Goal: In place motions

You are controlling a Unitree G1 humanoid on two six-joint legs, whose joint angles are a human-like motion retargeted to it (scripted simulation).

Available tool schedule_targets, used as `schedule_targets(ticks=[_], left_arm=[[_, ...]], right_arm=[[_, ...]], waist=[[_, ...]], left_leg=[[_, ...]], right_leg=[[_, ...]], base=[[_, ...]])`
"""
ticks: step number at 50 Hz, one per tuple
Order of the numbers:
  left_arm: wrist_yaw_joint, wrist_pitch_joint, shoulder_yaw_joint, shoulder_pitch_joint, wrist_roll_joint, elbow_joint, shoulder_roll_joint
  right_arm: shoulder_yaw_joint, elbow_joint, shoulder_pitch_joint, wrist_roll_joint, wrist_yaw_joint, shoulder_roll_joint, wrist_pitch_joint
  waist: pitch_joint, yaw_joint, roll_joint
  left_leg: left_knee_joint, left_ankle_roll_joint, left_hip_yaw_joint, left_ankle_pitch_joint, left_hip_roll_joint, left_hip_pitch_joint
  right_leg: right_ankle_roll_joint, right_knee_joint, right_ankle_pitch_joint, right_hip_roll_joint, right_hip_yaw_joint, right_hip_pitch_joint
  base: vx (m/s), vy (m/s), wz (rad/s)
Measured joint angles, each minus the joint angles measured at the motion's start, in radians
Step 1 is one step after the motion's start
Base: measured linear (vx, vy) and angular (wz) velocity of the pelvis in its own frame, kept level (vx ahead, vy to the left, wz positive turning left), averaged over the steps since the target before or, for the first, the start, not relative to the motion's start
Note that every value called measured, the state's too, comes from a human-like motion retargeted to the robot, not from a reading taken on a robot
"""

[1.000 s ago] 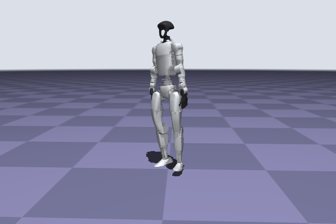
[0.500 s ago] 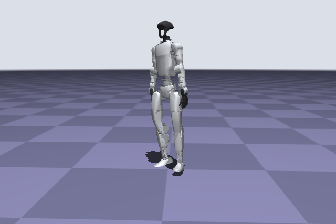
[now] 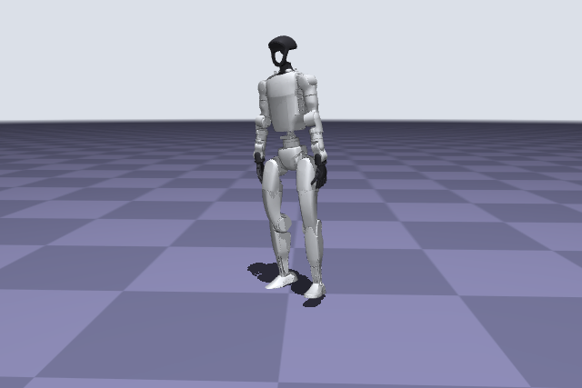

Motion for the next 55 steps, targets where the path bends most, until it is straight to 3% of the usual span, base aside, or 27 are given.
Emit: schedule_targets(ticks=[3,10,15,20,23,32,40,45,55], left_arm=[[-0.001,0.007,0.031,0.022,0.008,0.029,-0.003],[-0.004,0.005,0.031,0.007,0.0,0.041,0.038],[0.008,0.011,0.03,-0.03,-0.018,0.087,0.086],[0.03,0.018,-0.005,-0.103,0.0,0.081,0.133],[0.021,0.01,-0.035,-0.144,-0.009,0.043,0.159],[0.068,-0.02,-0.062,-0.396,-0.082,-0.042,0.192],[0.057,-0.056,-0.085,-0.632,-0.057,-0.1,0.208],[0.084,-0.075,-0.107,-0.799,-0.072,-0.078,0.186],[0.136,-0.143,-0.07,-0.899,-0.097,-0.14,0.156]], right_arm=[[0.013,-0.019,0.015,0.026,0.012,-0.005,-0.004],[-0.007,-0.104,0.016,0.057,0.017,0.002,-0.022],[0.046,-0.164,-0.02,0.029,0.017,-0.024,-0.032],[0.03,-0.217,-0.012,0.026,0.015,-0.047,-0.047],[-0.004,-0.224,0.008,0.031,0.005,-0.062,-0.049],[-0.135,-0.239,-0.002,0.067,-0.028,-0.146,-0.051],[-0.237,-0.272,0.015,0.065,-0.056,-0.251,-0.043],[-0.338,-0.236,0.108,0.037,-0.147,-0.287,-0.026],[-0.502,-0.004,0.207,0.253,-0.177,-0.338,-0.01]], waist=[[-0.03,-0.044,0.013],[-0.006,-0.034,-0.018],[0.05,-0.041,-0.023],[0.081,-0.062,-0.029],[0.1,-0.037,-0.061],[0.284,-0.071,-0.088],[0.471,-0.105,-0.084],[0.581,-0.107,-0.083],[0.596,-0.196,-0.089]], left_leg=[[-0.051,-0.008,0.033,-0.002,-0.001,0.021],[-0.064,0.001,0.078,-0.023,0.004,0.017],[-0.081,0.007,0.174,-0.019,0.016,0.043],[-0.077,0.002,0.196,-0.008,0.019,0.028],[-0.079,-0.003,0.206,-0.005,-0.003,0.025],[-0.056,-0.008,0.155,0.056,-0.012,-0.111],[-0.095,-0.004,0.187,0.143,0.0,-0.236],[-0.11,-0.013,0.204,0.18,0.013,-0.292],[-0.113,-0.037,0.221,0.176,0.036,-0.483]], right_leg=[[0.009,0.007,-0.004,0.004,0.002,-0.008],[0.038,0.097,0.01,-0.01,0.051,-0.086],[0.051,0.161,0.01,0.014,0.252,-0.149],[0.009,0.15,0.037,-0.074,0.106,-0.148],[0.077,0.112,0.088,-0.105,0.115,-0.15],[0.071,0.067,0.126,-0.134,0.117,-0.266],[0.042,0.031,0.203,-0.104,0.157,-0.414],[0.04,0.001,0.25,-0.09,0.18,-0.483],[0.02,-0.02,0.315,-0.029,0.276,-0.735]], base=[[0.37,0.07,0.01],[0.15,-0.06,-0.29],[-0.11,-0.04,-0.81],[-0.17,-0.11,-0.15],[-0.26,-0.2,-0.31],[-0.63,-0.34,0.06],[-0.67,-0.28,-0.17],[-0.57,-0.14,-0.14],[-0.54,0.04,-0.38]])
